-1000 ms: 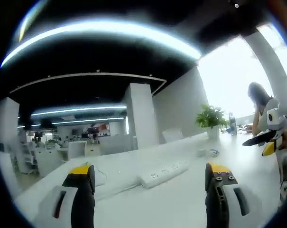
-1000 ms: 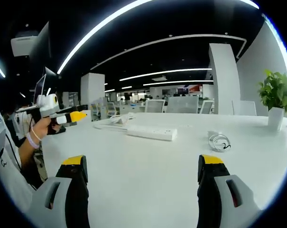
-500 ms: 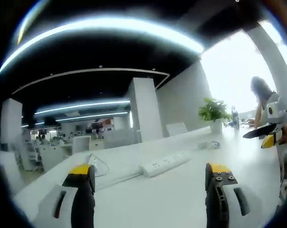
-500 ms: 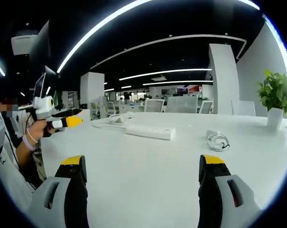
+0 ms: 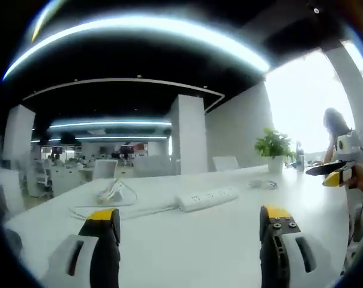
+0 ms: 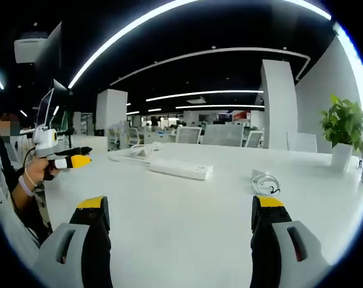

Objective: Straighten the power strip on the desk, plug the charger into it

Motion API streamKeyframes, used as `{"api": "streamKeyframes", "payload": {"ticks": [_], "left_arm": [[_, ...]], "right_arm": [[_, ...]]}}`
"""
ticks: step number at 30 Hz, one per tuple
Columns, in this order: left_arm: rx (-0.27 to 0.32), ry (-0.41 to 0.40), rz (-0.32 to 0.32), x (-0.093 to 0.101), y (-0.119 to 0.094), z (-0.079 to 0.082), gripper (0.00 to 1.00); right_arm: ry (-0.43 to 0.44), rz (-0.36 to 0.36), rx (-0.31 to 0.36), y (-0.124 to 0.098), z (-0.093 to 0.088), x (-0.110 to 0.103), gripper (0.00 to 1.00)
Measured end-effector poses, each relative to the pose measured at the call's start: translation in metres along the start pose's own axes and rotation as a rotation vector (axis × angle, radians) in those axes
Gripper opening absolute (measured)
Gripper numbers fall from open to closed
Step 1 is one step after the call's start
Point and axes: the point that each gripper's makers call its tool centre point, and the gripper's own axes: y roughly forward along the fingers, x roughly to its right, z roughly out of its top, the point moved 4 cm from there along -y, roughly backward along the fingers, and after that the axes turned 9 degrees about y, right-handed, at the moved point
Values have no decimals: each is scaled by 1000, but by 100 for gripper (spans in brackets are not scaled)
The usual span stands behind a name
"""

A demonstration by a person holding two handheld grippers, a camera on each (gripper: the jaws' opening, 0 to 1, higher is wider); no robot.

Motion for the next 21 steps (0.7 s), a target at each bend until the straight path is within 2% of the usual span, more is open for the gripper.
{"api": "streamKeyframes", "payload": {"ticks": [6, 9, 12, 15, 18, 21], "left_arm": [[-13, -22, 16, -2, -3, -7, 99], [-27, -15, 21, -3, -4, -9, 99], [-26, -18, 18, -2, -4, -10, 99], [-18, -27, 15, -1, -5, -9, 99], [-16, -35, 9, -1, -6, -9, 99], [-12, -36, 4, 0, -7, -8, 99]], "right_arm": [[-33, -16, 63, 0, 30, 0, 97], [-86, -26, 87, 3, 51, 0, 97], [-126, -25, 137, 7, 82, -3, 97], [-158, 16, 177, 14, 111, -10, 97], [-171, 45, 180, 20, 127, -15, 97], [-214, 77, 204, 30, 154, -24, 97]]}}
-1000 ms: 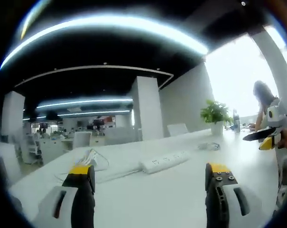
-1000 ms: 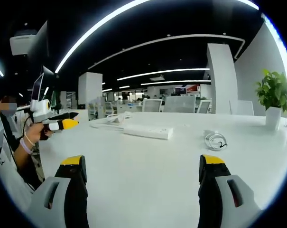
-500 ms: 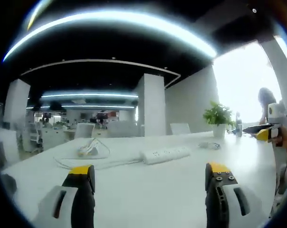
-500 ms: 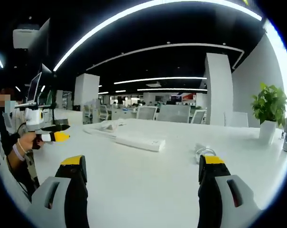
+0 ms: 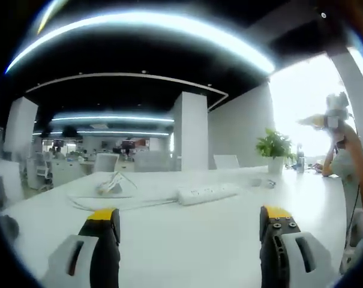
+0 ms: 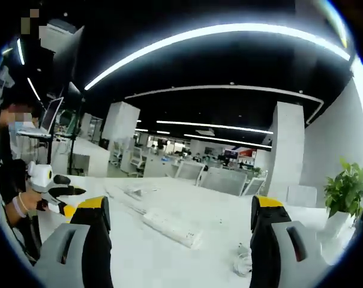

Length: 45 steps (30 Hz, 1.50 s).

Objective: Straighten the power strip on the desk, plug the charger into it

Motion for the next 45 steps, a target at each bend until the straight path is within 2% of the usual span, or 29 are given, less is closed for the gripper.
{"api": "streamKeyframes", "payload": {"ticks": [3, 7, 11, 19, 24, 27, 33, 40, 45], "left_arm": [[5, 0, -4, 1, 0, 1, 99], [9, 4, -11, 3, -1, 4, 99], [15, 10, -8, 3, -3, 7, 99], [19, 5, -3, 4, -2, 7, 99], [22, 4, -10, 7, 0, 7, 99], [25, 1, -11, 8, 1, 7, 99], [23, 16, -13, 7, 3, 7, 99], [26, 20, -19, 7, 3, 8, 99], [20, 18, -17, 7, 4, 6, 99]], "right_arm": [[-16, 24, 18, 13, 16, 2, 97], [-18, 35, 23, 30, 29, 14, 97], [33, 83, 29, 43, 37, 19, 97], [74, 104, 44, 72, 64, 49, 97], [37, 81, 33, 92, 73, 70, 96], [11, 68, 23, 105, 69, 84, 96], [19, 50, 20, 123, 36, 108, 98], [-27, 65, 47, 128, 12, 122, 100], [-10, 66, 61, 127, 3, 132, 100]]}}
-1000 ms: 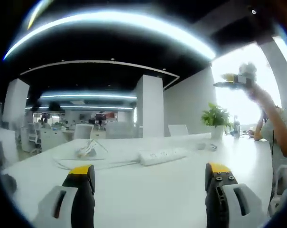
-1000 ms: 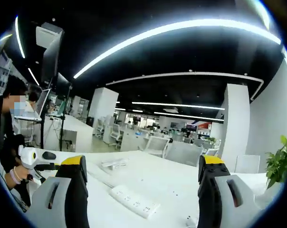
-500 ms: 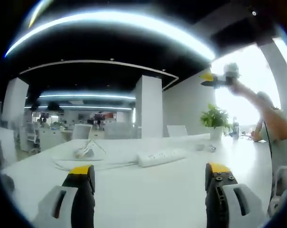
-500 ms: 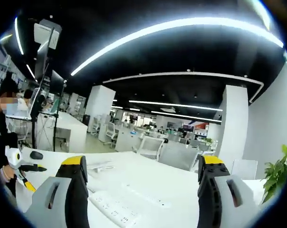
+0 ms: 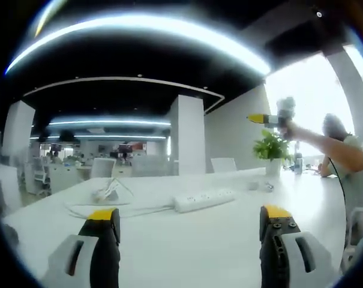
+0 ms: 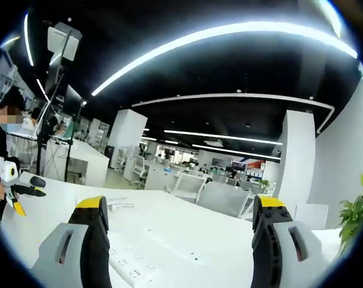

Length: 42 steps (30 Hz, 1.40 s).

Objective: Straighten the power strip on the desk, plug the charger into it

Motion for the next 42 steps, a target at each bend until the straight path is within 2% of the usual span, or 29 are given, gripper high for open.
{"api": "streamKeyframes", "payload": {"ticks": [17, 22, 32, 38, 42], "left_arm": [[-1, -6, 11, -2, -1, 3, 99], [-2, -6, 10, -1, 1, 3, 99], [-4, -10, 7, 3, 8, 0, 99], [-2, -8, 10, 4, 9, 0, 99], [-6, -9, 10, 4, 10, -2, 99]], "right_arm": [[58, -92, -16, -6, -29, 33, 100], [74, -124, -31, -4, -40, 50, 100], [88, -160, -41, -8, -70, 66, 100], [114, -168, -17, -10, -79, 77, 100], [86, -178, -31, -9, -89, 86, 100]]}}
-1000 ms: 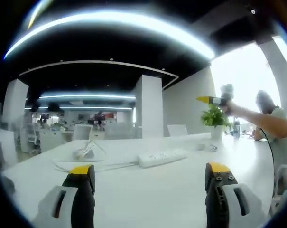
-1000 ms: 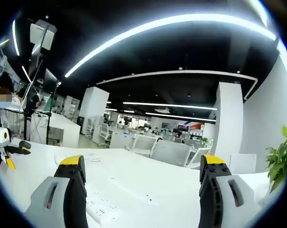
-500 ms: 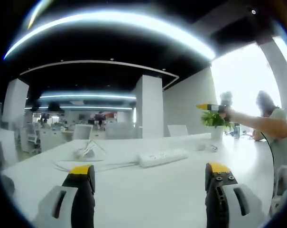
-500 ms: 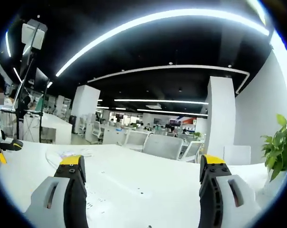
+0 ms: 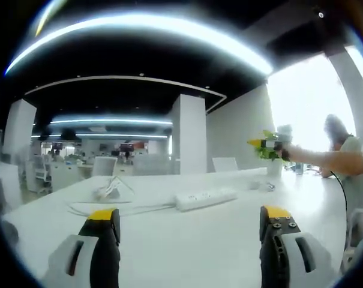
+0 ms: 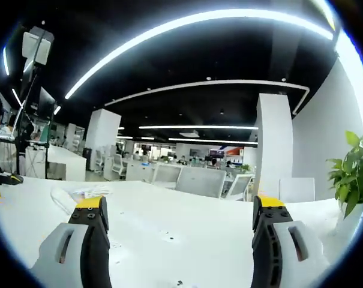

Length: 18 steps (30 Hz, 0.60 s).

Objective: Straighten the power strip on the desk, plug the charger into it

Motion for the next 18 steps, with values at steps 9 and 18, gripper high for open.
{"api": "streamKeyframes", "payload": {"ticks": [9, 18], "left_arm": [[-4, -1, -6, 2, 0, -1, 99], [-5, -3, -2, 0, -2, -1, 99]], "right_arm": [[-5, -36, -35, 0, -28, 21, 100], [9, -27, -11, -3, -41, 37, 100]]}}
